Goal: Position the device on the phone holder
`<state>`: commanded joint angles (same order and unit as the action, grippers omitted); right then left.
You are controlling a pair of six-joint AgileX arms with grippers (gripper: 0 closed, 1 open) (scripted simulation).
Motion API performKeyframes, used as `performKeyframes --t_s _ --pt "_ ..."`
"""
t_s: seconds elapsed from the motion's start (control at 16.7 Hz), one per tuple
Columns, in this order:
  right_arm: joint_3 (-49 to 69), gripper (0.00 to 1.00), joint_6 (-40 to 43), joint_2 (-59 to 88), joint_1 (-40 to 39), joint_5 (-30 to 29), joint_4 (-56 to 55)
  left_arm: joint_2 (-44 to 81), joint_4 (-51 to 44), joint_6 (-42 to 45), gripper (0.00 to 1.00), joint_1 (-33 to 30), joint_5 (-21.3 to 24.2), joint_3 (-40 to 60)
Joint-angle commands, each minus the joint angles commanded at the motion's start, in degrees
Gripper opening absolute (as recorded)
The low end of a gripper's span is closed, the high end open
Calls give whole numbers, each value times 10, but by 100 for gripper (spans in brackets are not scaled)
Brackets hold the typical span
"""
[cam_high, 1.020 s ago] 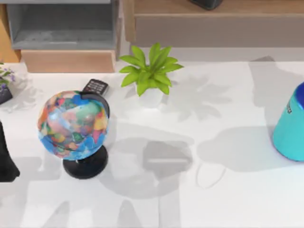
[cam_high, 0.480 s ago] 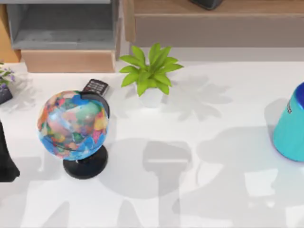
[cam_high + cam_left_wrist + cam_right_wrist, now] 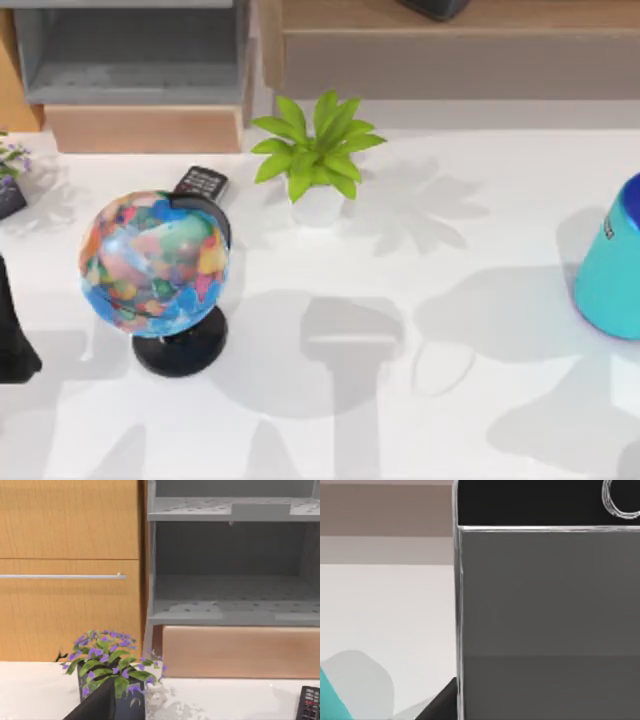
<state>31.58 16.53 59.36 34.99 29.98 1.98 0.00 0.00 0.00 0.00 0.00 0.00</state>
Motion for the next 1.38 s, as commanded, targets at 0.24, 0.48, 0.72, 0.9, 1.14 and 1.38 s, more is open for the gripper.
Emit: performKeyframes --t_s 0.24,0.48,0.72,0.9,1.14,1.38 --pt "1 0 -1 -2 -2 0 0 0 0 0 100 0 0 0" --pt "8 0 -6 6 -13 -4 -11 0 0 0 100 0 0 0" --pt "16 0 -12 52 -42 -33 -50 0 0 0 100 0 0 0" --pt "16 0 -22 99 -58 -53 -95 0 0 0 100 0 0 0" --pt "11 0 -35 131 -61 -55 -135 0 0 0 100 0 0 0" --pt "11 0 -36 131 -61 -55 -135 0 0 0 100 0 0 0"
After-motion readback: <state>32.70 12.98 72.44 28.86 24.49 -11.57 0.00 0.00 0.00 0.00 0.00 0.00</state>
